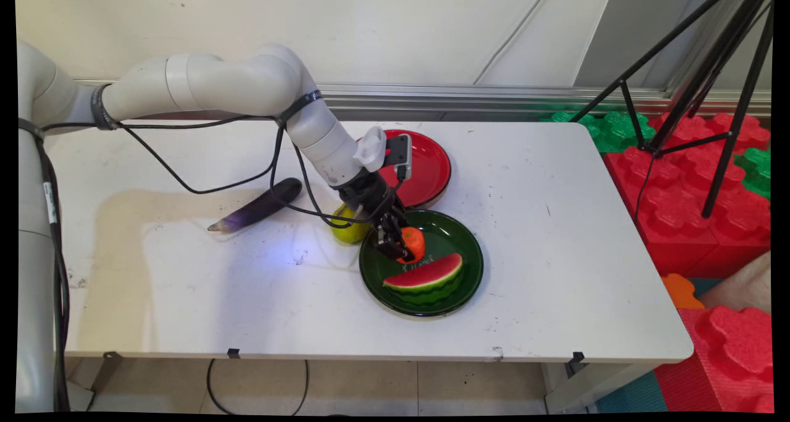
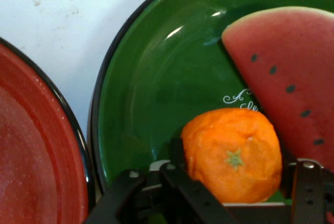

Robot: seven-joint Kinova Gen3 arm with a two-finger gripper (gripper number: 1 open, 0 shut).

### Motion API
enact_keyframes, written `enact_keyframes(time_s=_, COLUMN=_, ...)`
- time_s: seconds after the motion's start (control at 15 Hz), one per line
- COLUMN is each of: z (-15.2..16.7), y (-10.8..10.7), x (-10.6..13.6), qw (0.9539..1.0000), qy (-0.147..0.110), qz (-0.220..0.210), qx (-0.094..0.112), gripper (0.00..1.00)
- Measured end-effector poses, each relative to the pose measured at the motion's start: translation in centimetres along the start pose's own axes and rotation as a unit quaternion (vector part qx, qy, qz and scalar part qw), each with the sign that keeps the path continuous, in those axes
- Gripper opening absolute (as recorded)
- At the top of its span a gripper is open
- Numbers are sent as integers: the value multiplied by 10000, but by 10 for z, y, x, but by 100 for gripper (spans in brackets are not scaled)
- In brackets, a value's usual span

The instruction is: Place the picked object on the table

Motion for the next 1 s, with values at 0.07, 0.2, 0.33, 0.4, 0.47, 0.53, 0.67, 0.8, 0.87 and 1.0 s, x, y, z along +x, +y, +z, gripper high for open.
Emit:
enact_keyframes(time_s=0.07, z=0, y=0, x=0, qw=10000, qy=-4, qz=0, qx=5, gripper=0)
enact_keyframes(time_s=0.2, z=0, y=0, x=0, qw=10000, qy=-11, qz=3, qx=14, gripper=0)
enact_keyframes(time_s=0.33, z=-1, y=1, x=0, qw=10000, qy=-12, qz=12, qx=31, gripper=0)
enact_keyframes(time_s=0.4, z=-2, y=1, x=0, qw=10000, qy=-7, qz=11, qx=40, gripper=0)
enact_keyframes(time_s=0.47, z=-3, y=2, x=0, qw=10000, qy=1, qz=9, qx=48, gripper=0)
enact_keyframes(time_s=0.53, z=-6, y=2, x=0, qw=10000, qy=20, qz=3, qx=64, gripper=0)
enact_keyframes(time_s=0.67, z=-11, y=3, x=0, qw=9999, qy=67, qz=-10, qx=92, gripper=0)
enact_keyframes(time_s=0.8, z=-20, y=4, x=1, qw=9998, qy=149, qz=-50, qx=141, gripper=0)
enact_keyframes(time_s=0.87, z=-25, y=4, x=0, qw=9997, qy=183, qz=-67, qx=163, gripper=0)
enact_keyframes(time_s=1.0, z=-39, y=6, x=-1, qw=9994, qy=269, qz=-88, qx=199, gripper=0)
